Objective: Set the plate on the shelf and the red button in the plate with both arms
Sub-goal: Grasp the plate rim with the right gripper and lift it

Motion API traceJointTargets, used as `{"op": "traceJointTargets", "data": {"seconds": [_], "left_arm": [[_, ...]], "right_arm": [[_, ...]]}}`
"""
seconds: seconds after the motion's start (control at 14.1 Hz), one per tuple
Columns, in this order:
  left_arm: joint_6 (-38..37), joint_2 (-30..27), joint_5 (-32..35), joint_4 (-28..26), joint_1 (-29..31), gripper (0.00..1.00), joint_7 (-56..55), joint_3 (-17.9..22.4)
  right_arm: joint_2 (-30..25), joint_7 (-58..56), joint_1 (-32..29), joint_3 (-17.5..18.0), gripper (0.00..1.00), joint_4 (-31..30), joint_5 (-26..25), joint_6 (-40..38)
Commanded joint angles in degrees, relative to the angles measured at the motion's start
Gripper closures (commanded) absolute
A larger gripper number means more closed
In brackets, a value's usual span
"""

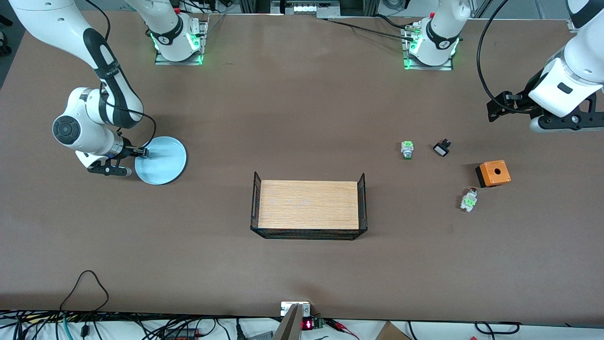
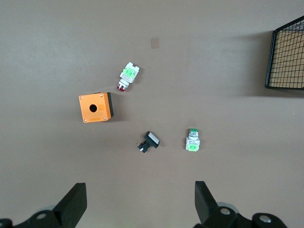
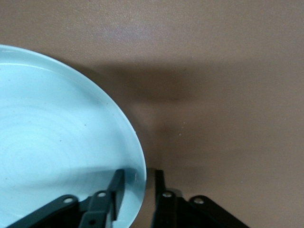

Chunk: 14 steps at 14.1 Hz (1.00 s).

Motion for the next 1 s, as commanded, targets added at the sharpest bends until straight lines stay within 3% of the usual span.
{"op": "traceJointTargets", "data": {"seconds": [0.0,0.21,0.5,0.71,0.93], "left_arm": [[-1.6,0.6,-0.9,1.7,-0.2,0.00,1.4,0.4],[-1.6,0.6,-0.9,1.7,-0.1,0.00,1.4,0.4],[-1.6,0.6,-0.9,1.7,0.0,0.00,1.4,0.4],[-1.6,0.6,-0.9,1.7,0.1,0.00,1.4,0.4],[-1.6,0.6,-0.9,1.6,0.4,0.00,1.4,0.4]], "right_arm": [[-0.1,0.0,0.0,0.5,1.00,0.1,-0.3,-0.4],[-1.0,0.6,0.3,1.8,1.00,1.6,0.0,-3.8],[-4.7,0.5,0.3,2.7,1.00,4.1,5.8,-10.1],[-8.3,0.8,0.4,2.7,1.00,10.7,14.2,-22.3],[-10.4,5.3,0.4,3.9,1.00,18.6,15.4,-30.8]]}}
